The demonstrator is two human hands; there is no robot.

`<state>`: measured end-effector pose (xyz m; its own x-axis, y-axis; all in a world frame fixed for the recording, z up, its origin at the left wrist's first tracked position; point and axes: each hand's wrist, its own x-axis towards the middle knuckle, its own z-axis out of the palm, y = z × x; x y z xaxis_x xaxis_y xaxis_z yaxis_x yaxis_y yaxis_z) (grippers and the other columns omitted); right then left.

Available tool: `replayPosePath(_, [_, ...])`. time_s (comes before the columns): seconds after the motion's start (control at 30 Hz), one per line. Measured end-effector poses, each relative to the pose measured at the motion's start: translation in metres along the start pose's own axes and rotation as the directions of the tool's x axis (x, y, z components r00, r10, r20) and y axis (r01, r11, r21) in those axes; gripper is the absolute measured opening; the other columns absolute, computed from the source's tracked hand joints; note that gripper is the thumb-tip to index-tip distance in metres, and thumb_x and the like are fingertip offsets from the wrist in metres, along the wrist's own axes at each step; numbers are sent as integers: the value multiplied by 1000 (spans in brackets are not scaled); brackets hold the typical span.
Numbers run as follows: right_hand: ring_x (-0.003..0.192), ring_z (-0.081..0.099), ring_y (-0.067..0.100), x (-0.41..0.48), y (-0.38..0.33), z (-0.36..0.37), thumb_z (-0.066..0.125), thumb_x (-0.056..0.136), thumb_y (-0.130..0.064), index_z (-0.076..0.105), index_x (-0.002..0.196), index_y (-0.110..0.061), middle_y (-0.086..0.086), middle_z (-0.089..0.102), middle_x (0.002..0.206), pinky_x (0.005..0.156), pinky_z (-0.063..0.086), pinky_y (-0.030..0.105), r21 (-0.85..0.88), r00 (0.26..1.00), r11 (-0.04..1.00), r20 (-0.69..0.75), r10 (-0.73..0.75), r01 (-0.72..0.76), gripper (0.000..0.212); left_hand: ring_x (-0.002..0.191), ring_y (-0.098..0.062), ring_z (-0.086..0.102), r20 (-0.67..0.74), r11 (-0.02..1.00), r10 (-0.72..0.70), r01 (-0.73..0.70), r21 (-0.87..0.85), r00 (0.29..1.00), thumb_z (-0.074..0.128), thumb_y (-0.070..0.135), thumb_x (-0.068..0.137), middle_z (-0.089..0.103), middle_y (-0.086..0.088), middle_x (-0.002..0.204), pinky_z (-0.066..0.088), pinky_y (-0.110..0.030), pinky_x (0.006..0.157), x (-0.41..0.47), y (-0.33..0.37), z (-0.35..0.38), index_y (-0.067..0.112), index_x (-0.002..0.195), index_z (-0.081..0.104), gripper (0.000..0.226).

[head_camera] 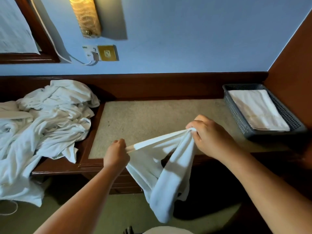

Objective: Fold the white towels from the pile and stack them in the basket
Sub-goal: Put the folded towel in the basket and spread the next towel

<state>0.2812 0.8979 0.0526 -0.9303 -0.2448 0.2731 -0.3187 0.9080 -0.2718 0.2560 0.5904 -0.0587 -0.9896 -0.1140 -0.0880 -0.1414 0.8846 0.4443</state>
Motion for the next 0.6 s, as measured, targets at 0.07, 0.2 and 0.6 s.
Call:
replayPosePath(0.07, [85, 61, 30, -4, 22, 19, 60, 85, -14, 69, 96, -16, 4, 59, 100, 64, 37, 29, -51, 990, 991, 65, 124, -120, 14, 85, -28, 59, 37, 986, -125, 120, 112, 991, 56, 6, 79, 54, -6, 96, 53, -40, 68, 1, -40, -1, 16, 92, 55, 17])
replayPosePath(0.2, [86, 61, 36, -9, 64, 49, 61, 84, -18, 66, 91, -12, 10, 61, 99, 68, 43, 36, -107, 940, 942, 92, 329, -319, 10, 99, -35, 61, 52, 932, -276, 254, 260, 960, 58, 10, 79, 57, -11, 106, 56, -44, 72, -4, -106, -1, 18, 101, 55, 24])
replayPosePath(0.6, [91, 66, 37, -33, 133, 125, 56, 91, -18, 73, 96, -9, 20, 68, 103, 73, 48, 34, -225, 762, 787, 206, 615, -574, 20, 85, -36, 68, 40, 749, -650, 632, 200, 759, 65, 9, 74, 68, -21, 90, 56, -40, 75, -47, -239, -39, 3, 92, 65, 19])
